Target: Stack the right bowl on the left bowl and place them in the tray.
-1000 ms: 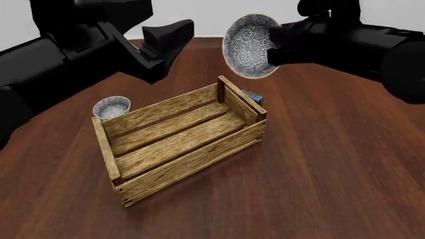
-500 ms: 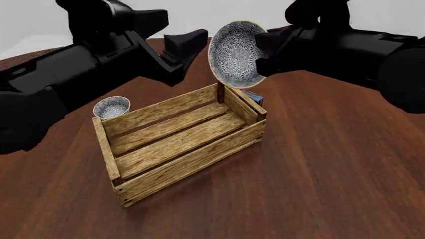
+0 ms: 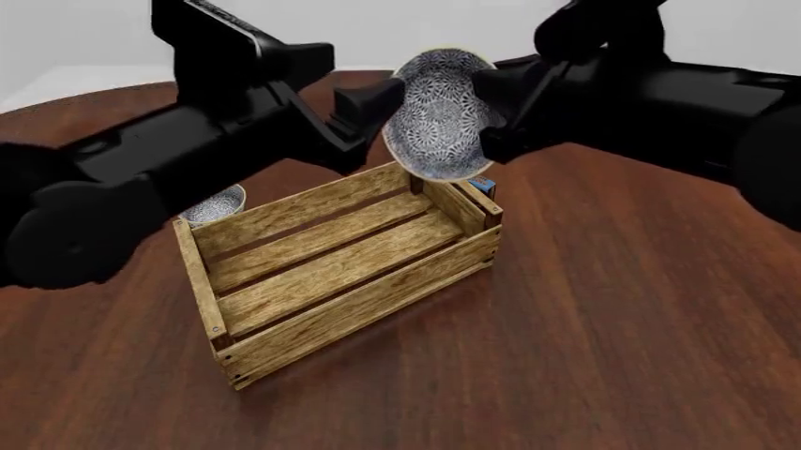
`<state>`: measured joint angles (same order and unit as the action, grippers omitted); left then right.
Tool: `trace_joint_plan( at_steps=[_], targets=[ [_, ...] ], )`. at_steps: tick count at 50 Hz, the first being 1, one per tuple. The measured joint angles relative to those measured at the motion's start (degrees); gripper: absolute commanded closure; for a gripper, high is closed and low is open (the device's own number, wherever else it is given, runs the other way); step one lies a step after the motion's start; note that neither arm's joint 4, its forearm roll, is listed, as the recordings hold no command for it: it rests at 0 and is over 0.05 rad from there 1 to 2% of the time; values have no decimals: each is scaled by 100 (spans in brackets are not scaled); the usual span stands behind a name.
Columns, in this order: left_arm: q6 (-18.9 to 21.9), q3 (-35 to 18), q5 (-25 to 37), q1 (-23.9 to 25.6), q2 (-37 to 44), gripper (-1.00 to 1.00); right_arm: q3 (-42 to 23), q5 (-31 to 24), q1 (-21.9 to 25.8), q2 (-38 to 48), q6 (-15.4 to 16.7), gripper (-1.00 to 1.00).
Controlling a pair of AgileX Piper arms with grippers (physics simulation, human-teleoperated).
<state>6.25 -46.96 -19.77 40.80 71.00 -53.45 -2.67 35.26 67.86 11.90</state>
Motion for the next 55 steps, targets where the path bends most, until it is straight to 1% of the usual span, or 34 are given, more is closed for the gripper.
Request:
trace_joint_plan(
  at_steps=[22, 23, 27, 34, 52, 53, 55],
  targets=[
    [-77, -36, -119, 26, 279, -100, 91, -98, 233, -229, 147, 100],
    [-85, -40, -122, 31, 292, 100, 94, -102, 240, -236, 153, 100],
    [-259, -70, -131, 135, 357, 100, 87, -120, 324, -237, 221, 100],
    [-376, -75, -138, 183, 381, 100, 98, -131, 336, -278, 233, 100],
    [-493, -40, -147, 218, 334, 100, 107, -133, 345, -325, 250, 100],
    [-491, -35, -149, 217, 329, 100, 106, -134, 348, -325, 251, -100],
    [-458, -20, -151, 200, 322, 100, 105, -136, 352, -334, 244, -100]
  ],
)
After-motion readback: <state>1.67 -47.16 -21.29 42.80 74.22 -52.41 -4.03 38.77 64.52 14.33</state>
